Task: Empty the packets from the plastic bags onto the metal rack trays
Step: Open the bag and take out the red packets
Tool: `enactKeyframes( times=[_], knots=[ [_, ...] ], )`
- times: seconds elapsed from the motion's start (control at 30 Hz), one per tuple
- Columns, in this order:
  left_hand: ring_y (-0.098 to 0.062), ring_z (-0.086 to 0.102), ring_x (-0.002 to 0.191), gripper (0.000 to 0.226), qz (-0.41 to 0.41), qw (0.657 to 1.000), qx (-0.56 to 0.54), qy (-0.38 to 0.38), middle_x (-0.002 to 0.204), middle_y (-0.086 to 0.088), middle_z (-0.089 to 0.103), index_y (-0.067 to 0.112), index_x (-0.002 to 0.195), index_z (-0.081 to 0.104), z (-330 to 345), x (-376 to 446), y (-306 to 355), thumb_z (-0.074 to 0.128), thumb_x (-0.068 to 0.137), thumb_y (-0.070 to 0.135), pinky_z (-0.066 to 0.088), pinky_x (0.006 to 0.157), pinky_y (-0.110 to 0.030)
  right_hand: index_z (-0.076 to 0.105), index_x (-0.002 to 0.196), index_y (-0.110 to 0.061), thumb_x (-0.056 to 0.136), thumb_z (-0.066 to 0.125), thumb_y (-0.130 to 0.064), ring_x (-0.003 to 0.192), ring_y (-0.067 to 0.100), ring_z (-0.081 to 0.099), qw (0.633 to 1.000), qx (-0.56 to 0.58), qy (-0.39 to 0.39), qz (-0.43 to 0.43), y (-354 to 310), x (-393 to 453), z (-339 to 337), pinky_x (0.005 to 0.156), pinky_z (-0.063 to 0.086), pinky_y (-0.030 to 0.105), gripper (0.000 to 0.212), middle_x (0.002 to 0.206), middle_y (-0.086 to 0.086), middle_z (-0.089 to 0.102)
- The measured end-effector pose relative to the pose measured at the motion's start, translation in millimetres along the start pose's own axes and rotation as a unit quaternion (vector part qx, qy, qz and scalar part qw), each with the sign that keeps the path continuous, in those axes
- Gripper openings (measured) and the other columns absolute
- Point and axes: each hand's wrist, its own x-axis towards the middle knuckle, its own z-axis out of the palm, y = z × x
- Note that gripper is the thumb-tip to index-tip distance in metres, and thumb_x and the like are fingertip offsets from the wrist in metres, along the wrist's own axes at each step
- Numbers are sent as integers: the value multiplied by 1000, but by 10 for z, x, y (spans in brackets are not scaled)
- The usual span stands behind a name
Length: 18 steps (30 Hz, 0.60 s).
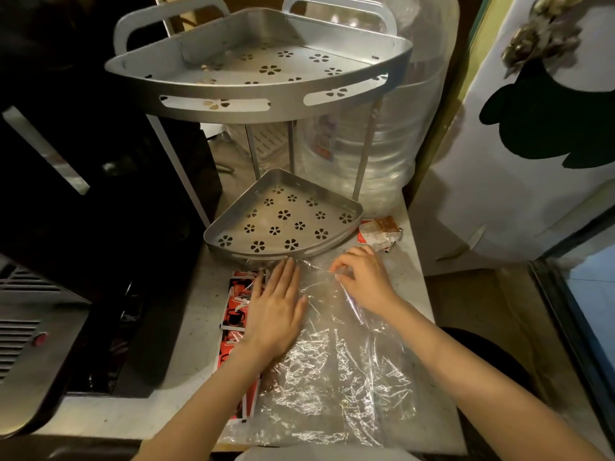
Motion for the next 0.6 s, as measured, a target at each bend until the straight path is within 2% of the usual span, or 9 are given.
enactKeyframes(
  times=[0.13, 0.27, 0.37, 0.5, 0.6],
  knots=[
    [-13, -2, 142, 70, -4, 1000, -10, -5, 153, 0, 1, 18, 144, 0, 46, 3, 2, -11, 85, 54, -4, 116, -40, 68, 94, -17, 85, 61, -13, 103, 21, 48, 999, 18, -32, 23, -27, 8, 1, 89, 36, 34, 13, 102, 0, 67],
    [-10, -8, 140, 72, 0, 1000, 3, -16, 154, 0, -2, 19, 139, -10, 36, -4, 2, -20, 79, 57, -12, 112, -37, 68, 87, -17, 80, 64, -17, 94, 21, 55, 998, 41, -41, 31, -83, -6, -7, 86, 42, 38, 8, 90, -1, 70],
    [-11, -6, 142, 75, -1, 1000, 13, -27, 156, 0, -2, 20, 138, -13, 14, 0, 20, -27, 74, 56, -17, 109, -36, 68, 90, -17, 81, 65, -21, 90, 18, 59, 996, 59, -48, 50, -100, 3, -33, 86, 45, 37, 10, 86, -2, 69],
    [-8, -12, 138, 74, 0, 1000, 7, -27, 155, 0, -3, 21, 138, -14, 5, -7, 28, -25, 75, 57, -18, 110, -36, 72, 92, -18, 81, 67, -28, 86, 13, 63, 993, 67, -74, 58, -89, 51, -84, 89, 48, 38, 15, 91, -1, 73],
    [-13, -4, 143, 78, -1, 1000, -5, -24, 156, -1, 1, 20, 141, -8, 10, -6, 21, -24, 75, 58, -17, 110, -35, 71, 93, -21, 81, 66, -31, 88, 12, 63, 991, 37, -111, 58, -104, 70, -210, 91, 46, 36, 17, 94, -3, 73]
  ],
)
